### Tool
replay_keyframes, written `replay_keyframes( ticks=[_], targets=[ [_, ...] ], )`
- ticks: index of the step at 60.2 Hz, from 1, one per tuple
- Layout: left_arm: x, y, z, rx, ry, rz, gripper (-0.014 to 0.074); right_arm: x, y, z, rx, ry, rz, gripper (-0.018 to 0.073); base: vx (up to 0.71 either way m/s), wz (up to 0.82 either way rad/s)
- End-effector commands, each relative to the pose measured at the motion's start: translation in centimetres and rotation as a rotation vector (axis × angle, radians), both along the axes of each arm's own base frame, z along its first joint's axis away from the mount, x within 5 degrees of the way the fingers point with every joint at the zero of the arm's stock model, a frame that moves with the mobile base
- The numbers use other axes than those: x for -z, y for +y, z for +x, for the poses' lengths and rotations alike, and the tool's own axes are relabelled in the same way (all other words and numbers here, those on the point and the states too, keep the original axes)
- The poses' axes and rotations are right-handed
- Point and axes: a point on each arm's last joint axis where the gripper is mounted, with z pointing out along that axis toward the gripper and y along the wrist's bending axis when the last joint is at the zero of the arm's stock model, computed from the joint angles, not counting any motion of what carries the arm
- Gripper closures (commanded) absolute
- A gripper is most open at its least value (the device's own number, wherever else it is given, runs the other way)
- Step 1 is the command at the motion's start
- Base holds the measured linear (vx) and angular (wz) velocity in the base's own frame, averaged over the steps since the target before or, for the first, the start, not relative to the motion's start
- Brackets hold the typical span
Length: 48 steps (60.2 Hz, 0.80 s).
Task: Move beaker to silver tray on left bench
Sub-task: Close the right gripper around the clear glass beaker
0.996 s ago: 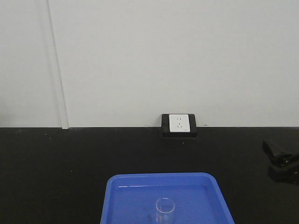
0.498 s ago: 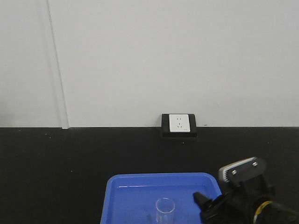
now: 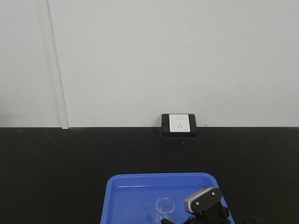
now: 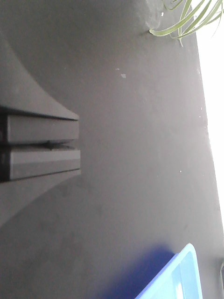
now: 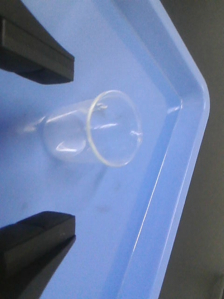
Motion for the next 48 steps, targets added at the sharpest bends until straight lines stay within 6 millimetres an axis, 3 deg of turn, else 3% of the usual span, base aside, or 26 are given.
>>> replay_keyframes(
  ticks=[1, 14, 23, 31, 41, 48],
  targets=[
    [0.0, -0.1, 0.2, 0.01, -0.063, -0.005, 0.0595, -2.0, 1.0, 1.6, -0.014, -0.103, 0.115, -0.0034, 0.0, 0.0],
    [0.0, -0.1, 0.2, 0.01, -0.063, -0.005, 0.0595, -1.1, 3.1, 4.1, -0.137, -0.083, 0.143, -0.0034, 0.0, 0.0],
    [0.0, -0.1, 0.2, 0.01, -0.063, -0.005, 0.0595, -0.9, 3.6, 5.7, -0.104, -0.055, 0.211, -0.001, 0.0, 0.0],
    [0.0, -0.1, 0.2, 0.01, -0.063, -0.005, 0.0595, -1.4, 3.7, 5.9, -0.109, -0.075, 0.224, 0.0157, 0.0, 0.0],
    [0.0, -0.1, 0.2, 0.01, -0.063, -0.005, 0.0595, -2.5, 3.7, 5.6, -0.114, -0.058, 0.239, 0.0564, 0.0, 0.0],
    [0.0, -0.1, 0.2, 0.01, -0.063, -0.005, 0.0595, -4.5, 3.5, 4.9, -0.111, -0.05, 0.269, 0.0575, 0.0, 0.0]
  ],
)
